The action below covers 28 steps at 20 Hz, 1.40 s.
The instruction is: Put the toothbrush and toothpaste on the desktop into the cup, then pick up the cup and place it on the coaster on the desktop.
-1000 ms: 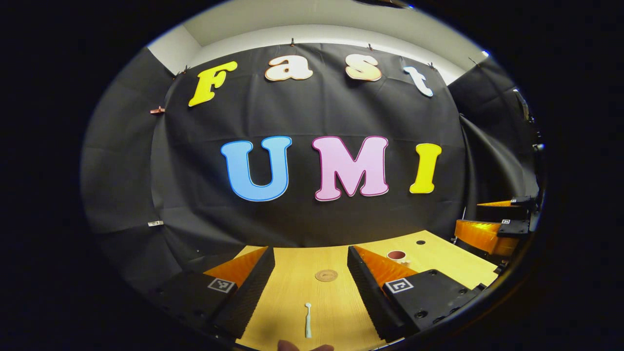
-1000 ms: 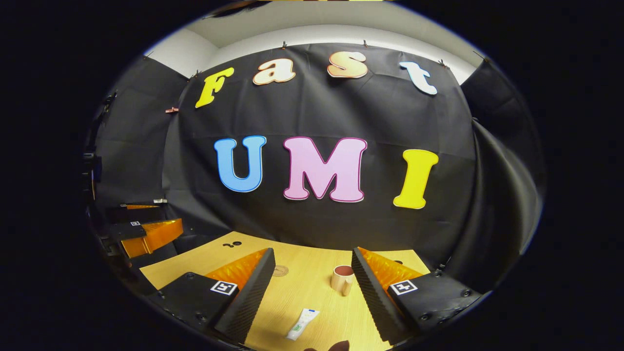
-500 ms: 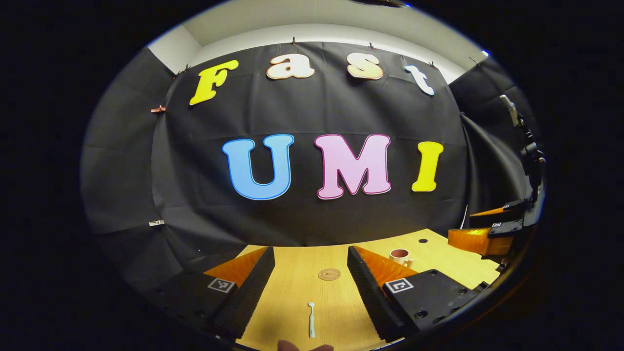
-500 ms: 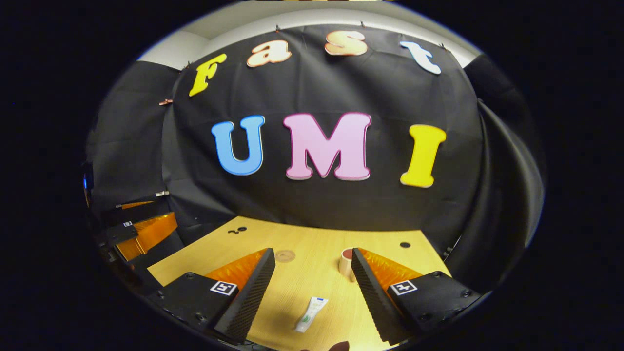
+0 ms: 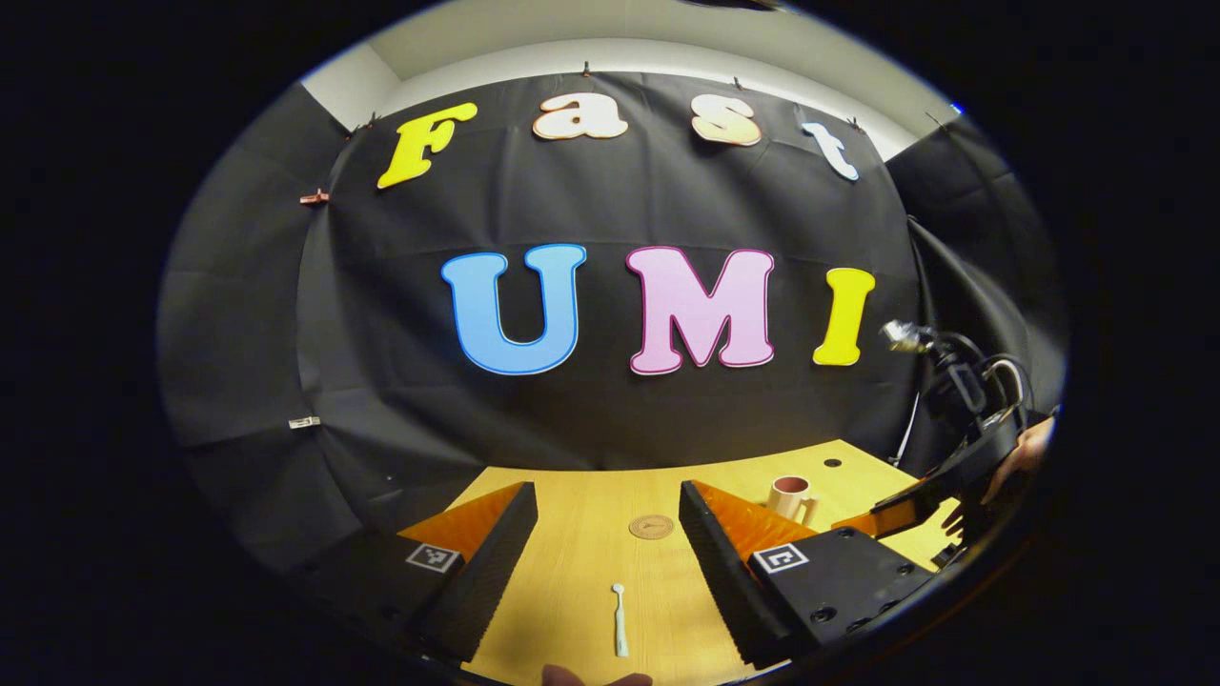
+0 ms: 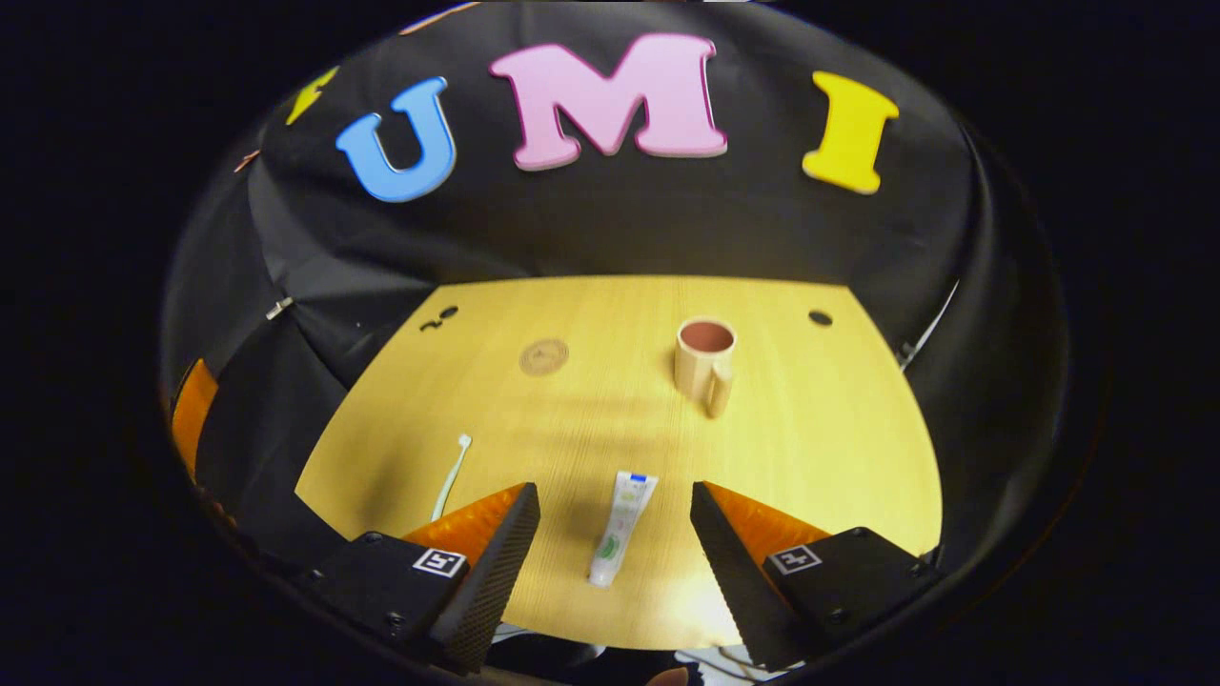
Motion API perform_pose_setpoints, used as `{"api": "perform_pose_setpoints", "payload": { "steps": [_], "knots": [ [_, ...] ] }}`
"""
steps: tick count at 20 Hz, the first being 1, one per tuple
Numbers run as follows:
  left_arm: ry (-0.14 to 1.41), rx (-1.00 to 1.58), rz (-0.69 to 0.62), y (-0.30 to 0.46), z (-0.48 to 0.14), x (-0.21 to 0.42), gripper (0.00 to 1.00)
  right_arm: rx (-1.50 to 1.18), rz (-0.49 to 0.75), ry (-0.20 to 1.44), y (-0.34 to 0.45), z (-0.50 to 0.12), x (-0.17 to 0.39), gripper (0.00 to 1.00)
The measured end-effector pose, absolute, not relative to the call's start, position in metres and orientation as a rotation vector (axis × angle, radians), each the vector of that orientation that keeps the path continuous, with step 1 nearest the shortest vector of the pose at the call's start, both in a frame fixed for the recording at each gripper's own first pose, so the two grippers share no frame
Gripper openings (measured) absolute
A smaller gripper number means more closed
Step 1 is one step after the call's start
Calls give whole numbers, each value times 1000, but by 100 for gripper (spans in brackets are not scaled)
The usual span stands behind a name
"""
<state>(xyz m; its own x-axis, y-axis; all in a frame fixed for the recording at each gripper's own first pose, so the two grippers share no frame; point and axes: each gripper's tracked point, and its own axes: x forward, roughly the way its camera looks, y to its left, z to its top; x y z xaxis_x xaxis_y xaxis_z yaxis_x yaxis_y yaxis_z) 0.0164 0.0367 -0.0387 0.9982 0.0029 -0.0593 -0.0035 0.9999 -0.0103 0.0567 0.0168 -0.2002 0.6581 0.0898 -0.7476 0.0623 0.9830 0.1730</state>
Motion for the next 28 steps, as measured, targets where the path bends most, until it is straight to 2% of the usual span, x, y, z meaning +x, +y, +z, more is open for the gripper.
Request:
{"api": "perform_pose_setpoints", "payload": {
  "steps": [6, 11, 16, 19, 20, 22, 23, 26, 28],
  "knots": [
    [163, -23, -42, 43, -79, 34, 96, 200, -35, 1134, 20, -304, 70, 98],
    [274, -21, -15, 55, -121, 54, 96, 196, -94, 1268, 21, -358, 79, 93],
    [325, -18, 16, 64, -147, 69, 96, 170, -138, 1351, 19, -386, 79, 90],
    [352, -9, 20, 64, -160, 77, 96, 161, -161, 1388, 20, -397, 77, 67],
    [363, -11, 20, 64, -163, 79, 96, 170, -163, 1409, 21, -398, 74, 66],
    [385, -22, 17, 63, -173, 85, 96, 187, -181, 1397, 20, -398, 79, 55],
    [401, -31, 11, 61, -178, 87, 96, 203, -196, 1406, 19, -400, 79, 57],
    [482, -79, -52, 41, -198, 94, 96, 216, -193, 1414, 17, -398, 78, 39],
    [576, -123, -108, 29, -218, 97, 96, 222, -186, 1410, 17, -398, 77, 34]
  ]
}}
